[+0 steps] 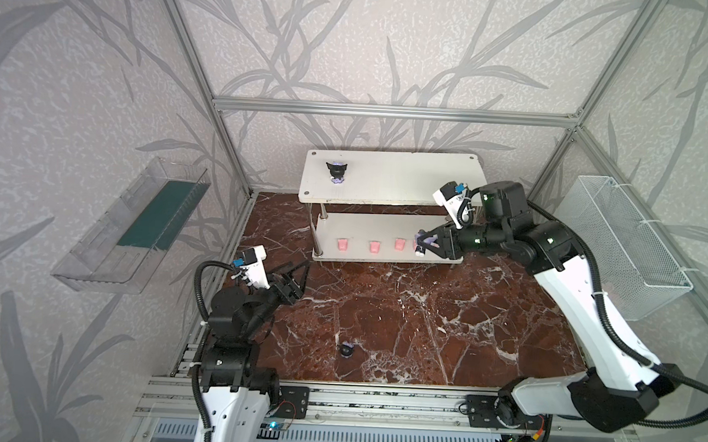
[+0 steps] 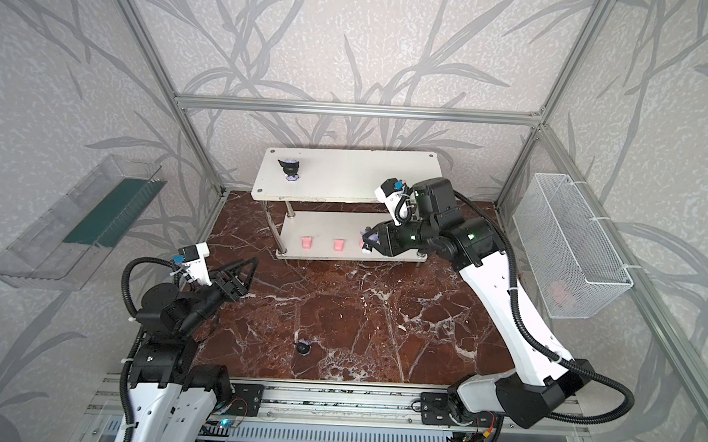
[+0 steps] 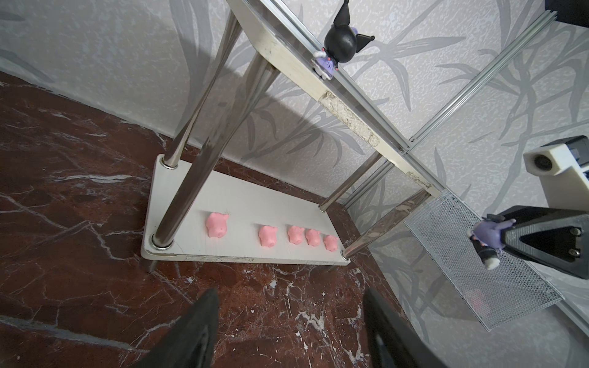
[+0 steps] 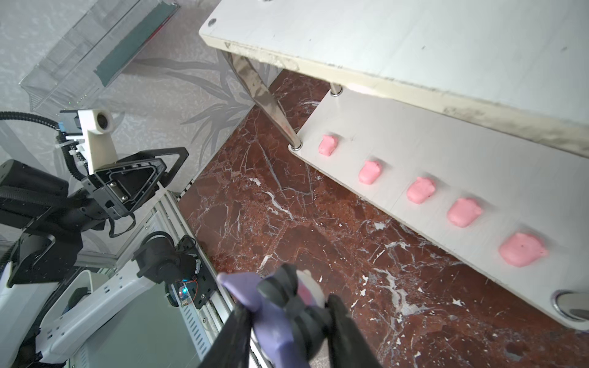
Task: Place and organize the plastic toys onto the shelf
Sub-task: 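Lift the purple figure with the right gripper up over the shelf's top board, then lower the purple figure onto the top board beside the other figure with the right gripper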
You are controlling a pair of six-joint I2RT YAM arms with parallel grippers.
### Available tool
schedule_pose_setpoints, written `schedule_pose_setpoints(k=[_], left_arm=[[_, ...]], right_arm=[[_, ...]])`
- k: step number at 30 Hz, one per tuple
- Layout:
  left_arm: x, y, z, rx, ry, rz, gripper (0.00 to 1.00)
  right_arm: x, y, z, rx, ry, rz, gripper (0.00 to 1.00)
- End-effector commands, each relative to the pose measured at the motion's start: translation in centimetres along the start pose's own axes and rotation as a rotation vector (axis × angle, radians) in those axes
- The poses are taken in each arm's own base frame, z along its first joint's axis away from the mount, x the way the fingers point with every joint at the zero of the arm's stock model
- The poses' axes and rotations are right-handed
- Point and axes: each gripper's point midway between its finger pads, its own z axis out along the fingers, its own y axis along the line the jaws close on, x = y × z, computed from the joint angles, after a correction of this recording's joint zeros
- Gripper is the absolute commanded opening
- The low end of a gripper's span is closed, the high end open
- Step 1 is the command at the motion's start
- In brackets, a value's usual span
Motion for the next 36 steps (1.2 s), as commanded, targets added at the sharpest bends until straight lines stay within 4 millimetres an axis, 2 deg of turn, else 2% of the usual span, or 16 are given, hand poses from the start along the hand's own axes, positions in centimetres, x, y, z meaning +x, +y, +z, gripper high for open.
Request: schedule_pose_setpoints(k=[1,9,14,18,21,26,30,36], left_arm=[[-0.1,-0.5,0.0,0.028,-0.010,0.001,0.70],[-0.1,-0.5,0.1,0.034,-0.005,-0.005,0.70],[0.0,-0.5,0.2,0.037,-0.003,-0.009,0.70],[0.1,-0.5,0.3,0.043,0.005,-0.013,0.70],[0.2,-0.5,0.4,0.051,0.011,-0.020,0.70],[0.3,-0.5,0.6,0.053,0.020,-0.028,0.70],[0.4,-0.4,0.6,0.053,0.019,-0.034,0.70],[0.4,-0.6,0.8,0.063,0.029,-0.033,0.70]], right_arm=[[-1.1,0.5,-0.8,-0.046,0.018,-0.052,0.23],[-6.1,-0.1,-0.3,-0.038,-0.007,-0.110,0.23],[-8.2,-0.8,1.7,-0.056,0.000,-0.137,0.23],[-9.7,-2.3,3.5,-0.085,-0.012,-0.123,0.23],[-10.4,-3.3,4.1,-0.088,-0.028,-0.128,0.22],[-12.9,-4.2,4.5,-0.135,-0.109,-0.106,0.23],[-13.7,-5.1,4.9,-0.161,-0.135,-0.086,0.23],[-13.9,-6.0,6.4,-0.192,-0.133,-0.065,0.23]])
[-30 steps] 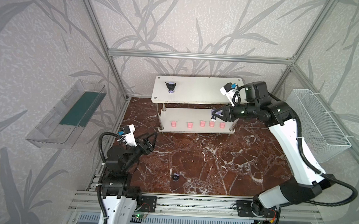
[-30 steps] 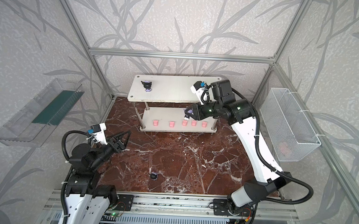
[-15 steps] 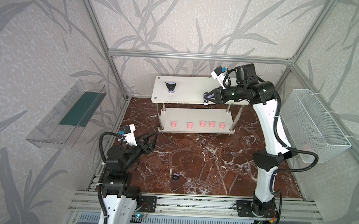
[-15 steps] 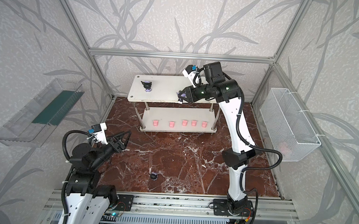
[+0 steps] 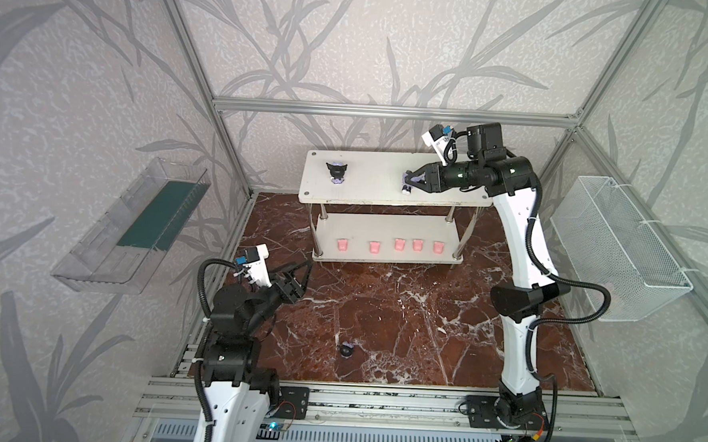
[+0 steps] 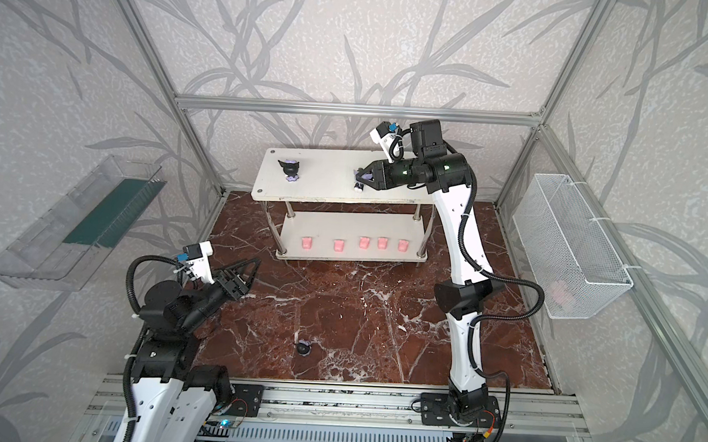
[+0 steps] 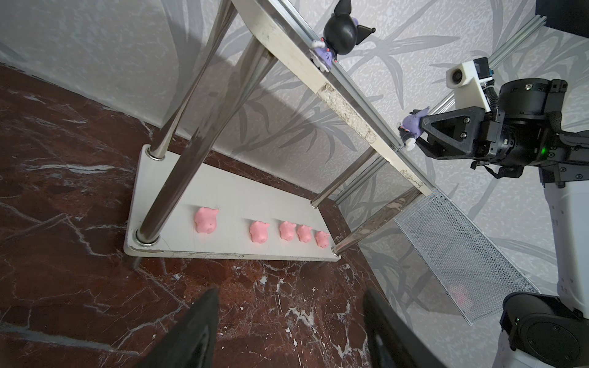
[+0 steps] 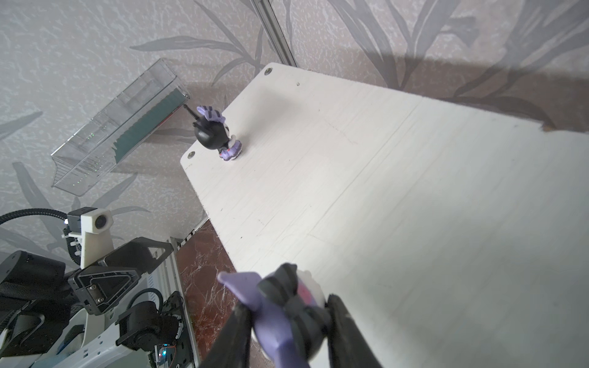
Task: Place and organize the plastic toys onto the shelf
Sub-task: 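Lower the purple figure onto the top board beside the other figure with the right gripper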
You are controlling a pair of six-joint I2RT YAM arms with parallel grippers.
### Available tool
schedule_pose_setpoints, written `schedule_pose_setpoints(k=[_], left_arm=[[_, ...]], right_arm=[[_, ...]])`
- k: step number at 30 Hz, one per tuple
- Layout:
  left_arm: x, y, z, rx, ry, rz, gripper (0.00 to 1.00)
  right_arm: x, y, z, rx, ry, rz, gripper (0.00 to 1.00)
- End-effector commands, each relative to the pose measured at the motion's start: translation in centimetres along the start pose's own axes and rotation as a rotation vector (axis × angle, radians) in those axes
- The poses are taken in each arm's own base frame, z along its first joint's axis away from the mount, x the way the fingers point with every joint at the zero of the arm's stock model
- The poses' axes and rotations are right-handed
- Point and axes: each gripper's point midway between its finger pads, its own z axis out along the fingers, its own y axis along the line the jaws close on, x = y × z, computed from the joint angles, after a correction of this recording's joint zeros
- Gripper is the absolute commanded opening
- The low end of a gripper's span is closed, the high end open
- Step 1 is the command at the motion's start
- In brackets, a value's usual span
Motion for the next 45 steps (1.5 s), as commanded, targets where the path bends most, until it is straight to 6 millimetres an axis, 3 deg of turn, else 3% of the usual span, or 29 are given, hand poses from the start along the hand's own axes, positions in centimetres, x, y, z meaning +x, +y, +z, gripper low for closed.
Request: schedule_pose_setpoints(k=[1,14,26,36,45], left_arm=[[0.0,-0.5,0.1,0.033,0.004,0.004,0.70],[0.1,-0.5,0.1,0.037,0.004,-0.001,0.70],[0.2,-0.5,0.1,0.039,0.005,-0.004,0.70],[0.1,-0.6,0.1,0.042,0.004,-0.005,0.70],[0.2,-0.6,0.1,0.043,0.005,-0.008,0.70]], right_arm=[[-1.0,0.4,0.6,-0.056,-0.036,-0.013,0.24],[-0.8,-0.5,2.1,-0.033,-0.029,-0.018,0.28],[0.1,0.4,3.9,-0.048,0.005,-0.032,0.35],[0.1,0.5,4.3,-0.050,0.002,-0.031,0.45],[-0.5,0.6,4.0,-0.041,-0.019,-0.036,0.47]])
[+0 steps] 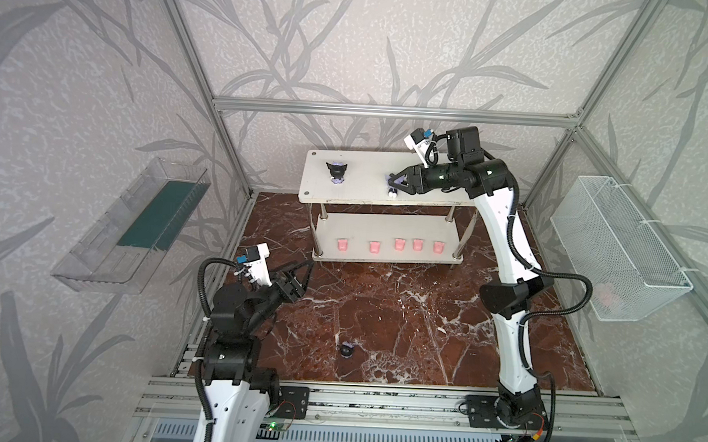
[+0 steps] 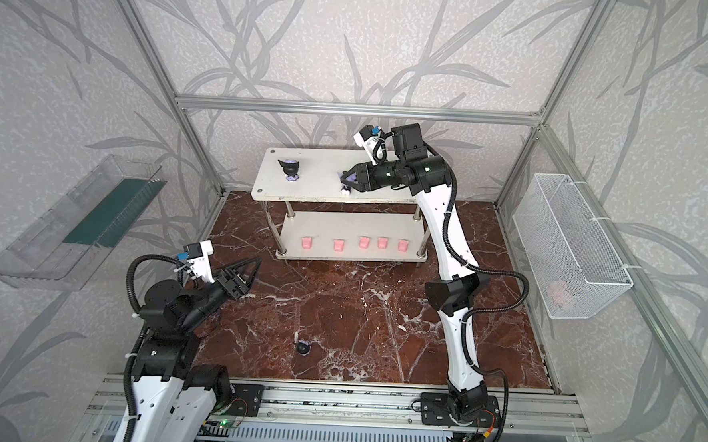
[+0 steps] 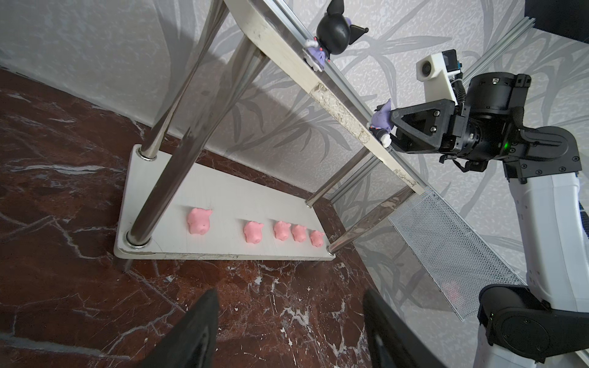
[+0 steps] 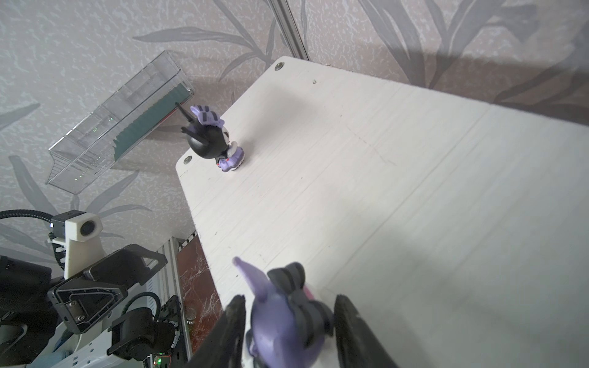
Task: Place and organize the plastic toys onto the shelf
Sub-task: 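Lower the purple figure onto the top board beside the other figure with the right gripper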
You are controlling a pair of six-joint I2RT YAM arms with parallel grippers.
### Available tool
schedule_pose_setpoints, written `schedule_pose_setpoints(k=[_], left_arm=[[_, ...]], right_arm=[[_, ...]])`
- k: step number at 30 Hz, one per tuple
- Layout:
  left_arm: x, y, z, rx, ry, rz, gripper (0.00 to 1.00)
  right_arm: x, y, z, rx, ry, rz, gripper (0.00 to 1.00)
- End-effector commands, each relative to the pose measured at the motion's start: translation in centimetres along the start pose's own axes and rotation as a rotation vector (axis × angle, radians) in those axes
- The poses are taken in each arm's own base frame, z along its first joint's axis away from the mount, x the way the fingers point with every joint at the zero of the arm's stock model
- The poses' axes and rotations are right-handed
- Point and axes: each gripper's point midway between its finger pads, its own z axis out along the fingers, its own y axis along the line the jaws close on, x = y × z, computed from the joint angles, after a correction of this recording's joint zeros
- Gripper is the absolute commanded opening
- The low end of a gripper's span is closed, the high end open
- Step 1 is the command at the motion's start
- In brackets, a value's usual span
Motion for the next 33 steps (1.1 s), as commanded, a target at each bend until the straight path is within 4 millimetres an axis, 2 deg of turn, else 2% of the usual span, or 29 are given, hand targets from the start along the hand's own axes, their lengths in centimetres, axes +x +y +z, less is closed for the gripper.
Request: schedule_pose_setpoints(k=[1,14,28,33], left_arm=[[0.2,-0.1,0.1,0.019,0.003,-0.004,0.69],[0.2,-0.2,0.1,0.021,0.001,-0.004,0.69],[0.2,-0.1,0.1,0.020,0.002,-0.008,0.69],[0.2,-0.1,0.1,0.021,0.002,-0.006,0.69]], right_arm=[[-0.9,0.4,-0.2,-0.004,-0.031,-0.019,0.46],[-0.3,-0.9,0.3,0.038,-0.012,-0.037,0.46],[-1.4,-1.8,0.8,0.039,-0.055,-0.072,0.45],[-1.9,-2.1,0.7,0.009,-0.078,-0.063,0.42]])
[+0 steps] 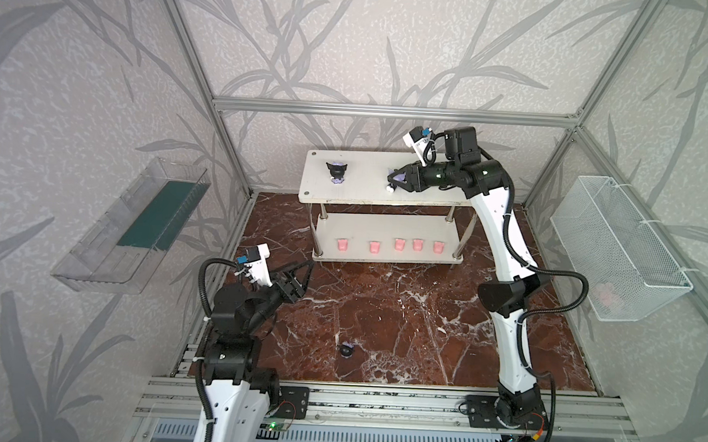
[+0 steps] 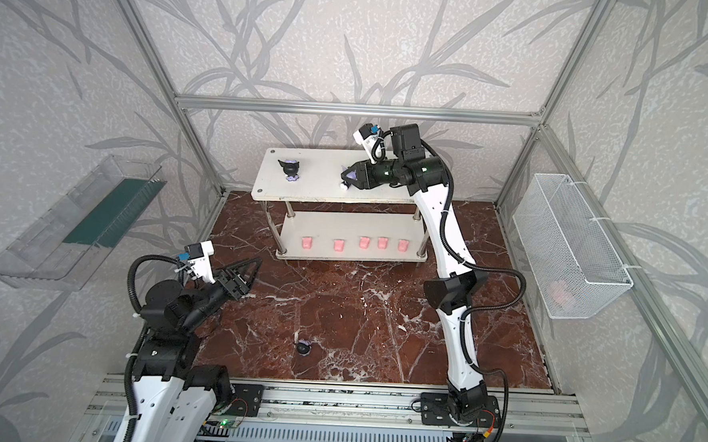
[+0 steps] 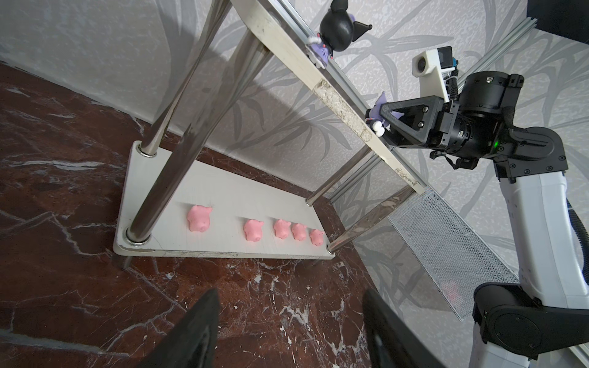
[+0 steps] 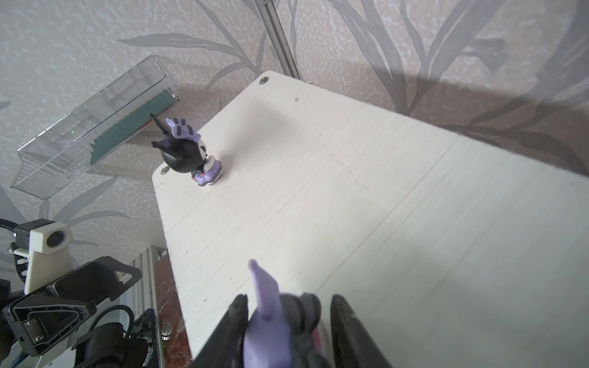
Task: Place and organize the plastic toys onto the shelf
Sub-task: 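Lower the purple figure onto the top board beside the other figure with the right gripper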
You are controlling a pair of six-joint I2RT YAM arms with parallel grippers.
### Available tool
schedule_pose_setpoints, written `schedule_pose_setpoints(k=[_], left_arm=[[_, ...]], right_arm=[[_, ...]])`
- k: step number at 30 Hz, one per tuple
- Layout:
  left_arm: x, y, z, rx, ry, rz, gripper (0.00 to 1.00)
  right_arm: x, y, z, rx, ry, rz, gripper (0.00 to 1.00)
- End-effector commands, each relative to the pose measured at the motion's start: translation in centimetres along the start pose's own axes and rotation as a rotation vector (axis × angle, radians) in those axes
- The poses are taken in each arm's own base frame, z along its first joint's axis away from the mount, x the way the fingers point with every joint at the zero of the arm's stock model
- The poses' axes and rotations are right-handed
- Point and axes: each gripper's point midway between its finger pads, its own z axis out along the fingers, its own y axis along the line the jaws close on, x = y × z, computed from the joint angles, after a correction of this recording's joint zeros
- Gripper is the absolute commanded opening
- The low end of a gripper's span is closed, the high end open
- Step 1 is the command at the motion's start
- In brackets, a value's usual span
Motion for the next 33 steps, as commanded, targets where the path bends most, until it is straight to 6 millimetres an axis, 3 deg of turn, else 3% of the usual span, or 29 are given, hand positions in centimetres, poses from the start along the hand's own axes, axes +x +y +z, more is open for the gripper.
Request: schedule_pose_setpoints(k=[1,5,15,24,33], left_arm=[[0.0,-0.3,0.0,0.023,-0.002,0.003,0.69],[0.1,-0.3,0.1,0.025,-0.001,0.001,0.69],[0.1,-0.4,0.1,0.032,-0.002,0.000,0.69],[0.0,-0.4,0.1,0.033,-0.003,-0.001,0.69],[0.1,-0.4,0.1,0.035,0.000,-0.003,0.69]], right_arm=[[-1.0,-0.3,-0.1,-0.031,-0.039,-0.009,0.41],[-1.2,0.1,-0.4,-0.064,-0.045,-0.014,0.35],[-0.6,2.1,-1.1,-0.146,-0.023,-0.072,0.36],[1.5,2.4,-0.2,-0.110,0.053,-0.104,0.43],[0.8,2.4,-1.0,-0.070,0.038,-0.113,0.52]])
